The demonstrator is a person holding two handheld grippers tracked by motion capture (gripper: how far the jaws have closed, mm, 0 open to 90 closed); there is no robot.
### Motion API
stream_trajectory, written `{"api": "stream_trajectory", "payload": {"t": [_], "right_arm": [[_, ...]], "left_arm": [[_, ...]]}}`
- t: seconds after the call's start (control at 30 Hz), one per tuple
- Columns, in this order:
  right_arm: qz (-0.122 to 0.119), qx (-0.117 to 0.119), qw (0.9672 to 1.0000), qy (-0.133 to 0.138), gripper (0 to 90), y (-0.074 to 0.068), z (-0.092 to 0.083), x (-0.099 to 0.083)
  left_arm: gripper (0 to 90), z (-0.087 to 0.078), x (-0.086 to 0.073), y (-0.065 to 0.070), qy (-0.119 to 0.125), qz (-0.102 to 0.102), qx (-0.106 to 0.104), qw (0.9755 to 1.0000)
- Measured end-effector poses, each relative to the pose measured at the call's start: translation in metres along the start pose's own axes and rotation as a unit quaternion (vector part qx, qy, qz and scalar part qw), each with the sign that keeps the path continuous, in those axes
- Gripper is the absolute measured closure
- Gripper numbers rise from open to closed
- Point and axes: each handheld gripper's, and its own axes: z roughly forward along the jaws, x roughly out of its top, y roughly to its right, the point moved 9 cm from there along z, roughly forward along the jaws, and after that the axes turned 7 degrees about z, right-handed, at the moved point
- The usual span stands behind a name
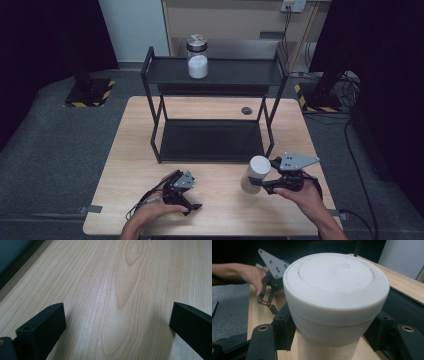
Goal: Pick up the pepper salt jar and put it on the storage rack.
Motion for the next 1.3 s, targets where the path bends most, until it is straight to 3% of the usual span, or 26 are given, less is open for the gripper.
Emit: {"api": "stream_trajectory", "payload": {"t": [0.17, 0.33, 0.5, 0.73, 1.3], "right_arm": [[0.0, 0.004, 1.0, 0.001, 36.5, 0.004, -0.008, 0.02], [-0.003, 0.026, 0.9997, 0.001, 36.5, 0.007, -0.013, 0.043], [-0.011, 0.046, 0.9989, 0.001, 36.5, 0.007, -0.015, 0.069], [-0.018, 0.055, 0.9983, 0.008, 36.5, 0.009, -0.014, 0.096], [-0.019, 0.045, 0.9984, 0.027, 36.5, 0.022, -0.025, 0.14]], "left_arm": [[0.0, 0.0, 0.0, 0.0, 0.0, 0.0, 0.0, 1.0], [0.0, 0.0, 0.0, 0.0, 0.0, 0.001, 0.0, 1.0], [0.0, 0.0, 0.0, 0.0, 0.0, 0.001, 0.0, 1.0], [0.0, 0.0, 0.0, 0.0, 0.0, 0.0, 0.0, 1.0], [0.0, 0.0, 0.0, 0.0, -0.001, 0.0, 0.001, 1.0]]}}
